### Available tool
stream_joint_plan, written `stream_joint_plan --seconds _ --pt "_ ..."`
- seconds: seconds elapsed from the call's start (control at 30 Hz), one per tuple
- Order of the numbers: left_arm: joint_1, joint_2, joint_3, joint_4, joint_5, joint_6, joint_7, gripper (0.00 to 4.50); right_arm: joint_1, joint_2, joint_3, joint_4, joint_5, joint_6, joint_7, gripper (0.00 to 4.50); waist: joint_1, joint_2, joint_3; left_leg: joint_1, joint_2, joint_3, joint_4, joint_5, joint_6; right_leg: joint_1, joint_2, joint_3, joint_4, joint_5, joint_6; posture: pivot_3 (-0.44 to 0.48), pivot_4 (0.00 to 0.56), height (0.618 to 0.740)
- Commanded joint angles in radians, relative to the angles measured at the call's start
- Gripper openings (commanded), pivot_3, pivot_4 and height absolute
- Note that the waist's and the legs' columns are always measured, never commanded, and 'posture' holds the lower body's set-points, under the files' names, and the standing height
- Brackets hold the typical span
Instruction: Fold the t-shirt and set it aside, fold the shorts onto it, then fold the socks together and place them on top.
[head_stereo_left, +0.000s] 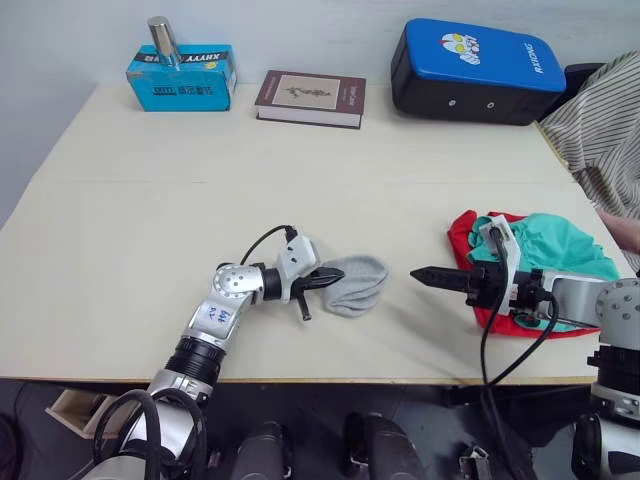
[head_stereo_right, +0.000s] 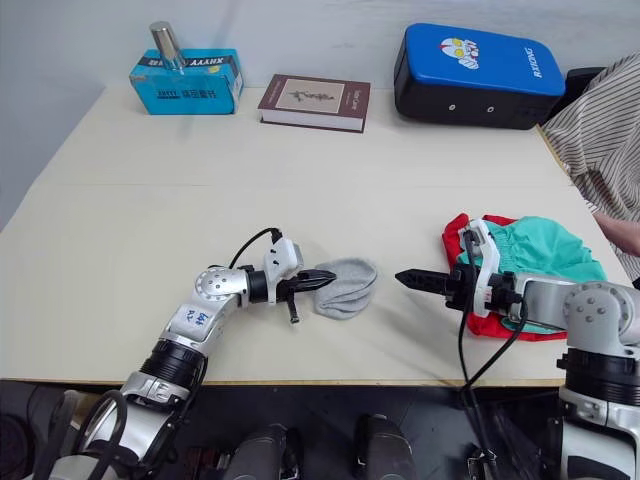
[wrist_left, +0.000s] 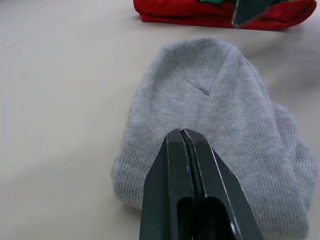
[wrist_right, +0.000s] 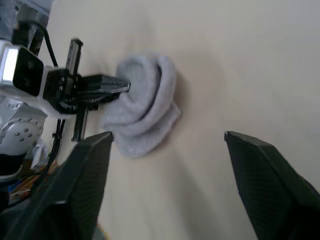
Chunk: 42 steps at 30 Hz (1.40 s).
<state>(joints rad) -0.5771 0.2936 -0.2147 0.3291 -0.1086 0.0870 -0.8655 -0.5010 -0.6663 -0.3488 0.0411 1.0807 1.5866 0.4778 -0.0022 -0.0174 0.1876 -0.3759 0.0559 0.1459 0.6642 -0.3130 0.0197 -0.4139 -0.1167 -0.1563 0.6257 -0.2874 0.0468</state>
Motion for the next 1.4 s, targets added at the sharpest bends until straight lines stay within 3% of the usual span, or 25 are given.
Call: stream_joint_plan --seconds 0.03,0.33,0.57,0.67,1.03,1.17,1.27,1.4 --pt "0.005 0.006 -0.009 0.001 0.017 -0.015 -0.005 0.00 -0.016 0.081 -0.020 0.068 0.130 0.028 -0.151 4.43 -0.002 0.000 0.000 0.000 0.000 0.000 0.000 0.000 0.000 0.000 0.000 0.000 0.000 0.000 0.000 0.000 0.150 0.740" --pt "0.038 0.020 -0.010 -0.027 0.026 -0.005 -0.010 0.00 -0.029 0.382 -0.067 0.170 0.350 -0.008 -0.641 4.43 -0.015 0.000 -0.001 0.000 0.001 0.001 0.000 0.001 -0.002 0.000 0.002 0.000 0.001 0.000 0.000 0.000 0.150 0.740" --pt "0.051 0.017 0.006 -0.026 0.021 0.004 0.009 0.00 -0.045 0.506 -0.028 0.177 0.520 -0.107 -0.863 4.43 -0.030 0.000 -0.001 0.001 0.003 0.001 -0.001 0.001 -0.002 0.000 0.003 0.001 0.001 0.000 0.000 0.000 0.150 0.740" --pt "0.060 0.023 0.007 -0.033 0.024 0.002 0.009 0.00 -0.034 0.509 0.003 0.188 0.588 -0.150 -0.933 3.84 -0.029 0.000 -0.001 0.001 0.003 0.001 -0.001 0.001 -0.002 0.000 0.003 0.001 0.001 0.000 0.000 0.000 0.150 0.740" --pt "0.091 0.031 0.038 -0.047 0.009 -0.025 0.025 0.00 0.018 0.431 0.110 0.169 0.777 -0.291 -1.017 0.09 -0.028 0.000 -0.001 0.000 0.003 0.001 -0.001 0.001 -0.002 -0.001 0.003 0.001 0.000 0.000 0.000 0.000 0.150 0.740" --pt "0.085 0.034 0.069 -0.055 -0.033 -0.050 0.002 0.00 0.052 0.363 0.129 0.093 0.885 -0.339 -1.003 0.02 -0.022 0.001 -0.001 -0.001 0.003 0.001 -0.001 0.000 -0.002 -0.001 0.002 0.001 -0.001 0.000 0.000 0.000 0.150 0.740" --pt "0.087 0.026 0.126 -0.145 -0.148 0.020 -0.032 0.00 0.092 0.307 0.087 -0.007 0.892 -0.365 -0.944 0.02 -0.024 0.001 -0.001 -0.008 0.002 0.001 -0.001 0.000 -0.001 -0.007 0.002 0.001 -0.001 0.001 0.001 0.000 0.150 0.740" --pt "0.096 0.067 0.186 -0.332 -0.328 0.212 -0.092 0.87 0.167 0.252 -0.026 -0.146 0.892 -0.445 -0.874 0.02 -0.022 0.001 -0.001 -0.019 0.002 0.001 0.000 0.006 -0.008 -0.016 0.003 0.001 0.001 0.002 0.003 0.000 0.150 0.740"
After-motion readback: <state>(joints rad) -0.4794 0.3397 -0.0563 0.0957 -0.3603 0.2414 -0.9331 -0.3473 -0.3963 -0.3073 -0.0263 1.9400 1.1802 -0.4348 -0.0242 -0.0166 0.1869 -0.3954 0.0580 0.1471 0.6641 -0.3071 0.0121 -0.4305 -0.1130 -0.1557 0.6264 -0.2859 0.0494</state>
